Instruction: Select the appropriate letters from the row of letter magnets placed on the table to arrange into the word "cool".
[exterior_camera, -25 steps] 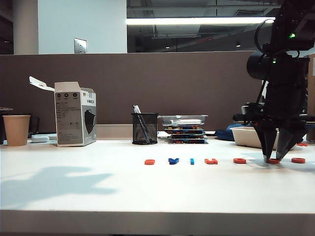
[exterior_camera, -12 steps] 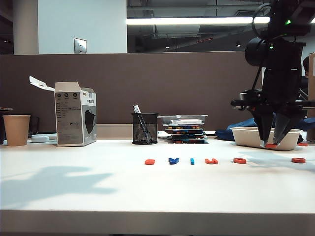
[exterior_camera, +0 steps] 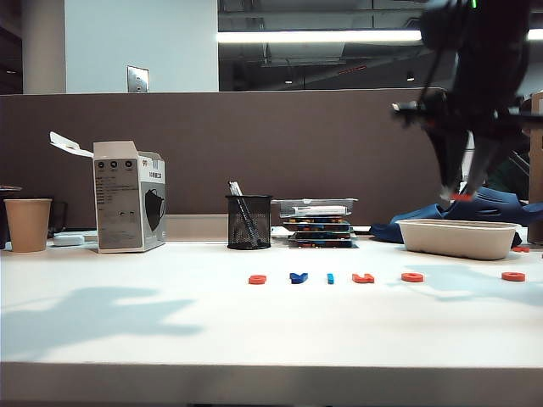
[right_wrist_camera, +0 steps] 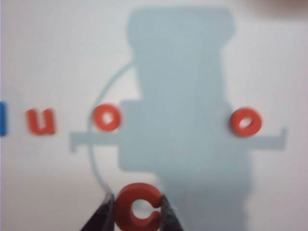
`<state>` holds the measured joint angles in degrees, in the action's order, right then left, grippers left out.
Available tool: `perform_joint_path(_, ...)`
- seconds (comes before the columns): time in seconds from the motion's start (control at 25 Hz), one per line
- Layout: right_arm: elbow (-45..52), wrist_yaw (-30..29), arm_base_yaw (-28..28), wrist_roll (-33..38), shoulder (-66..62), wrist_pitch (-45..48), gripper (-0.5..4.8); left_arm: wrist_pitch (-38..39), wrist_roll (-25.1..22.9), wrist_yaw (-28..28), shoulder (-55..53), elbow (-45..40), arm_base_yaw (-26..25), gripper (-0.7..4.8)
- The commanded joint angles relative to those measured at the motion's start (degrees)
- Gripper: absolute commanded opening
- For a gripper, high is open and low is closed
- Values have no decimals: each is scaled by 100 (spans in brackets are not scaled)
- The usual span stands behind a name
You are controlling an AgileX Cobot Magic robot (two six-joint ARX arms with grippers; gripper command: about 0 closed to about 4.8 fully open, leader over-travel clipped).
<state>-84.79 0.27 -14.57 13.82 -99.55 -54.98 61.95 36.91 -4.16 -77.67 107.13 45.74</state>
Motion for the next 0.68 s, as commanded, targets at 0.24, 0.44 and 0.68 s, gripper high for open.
perform_joint_path(0.24,-4,400,-1088,940,332,-299,94,-39,-46,-13,15,22,0,-3)
perform_joint_path(0.44,422,619,-1989,1561,328,282,94,-39,-46,-13,15,22,0,-3)
perform_joint_path(0.68,1235,603,-2444,2107,310,1154,94,-31,-46,-13,15,22,0,-3)
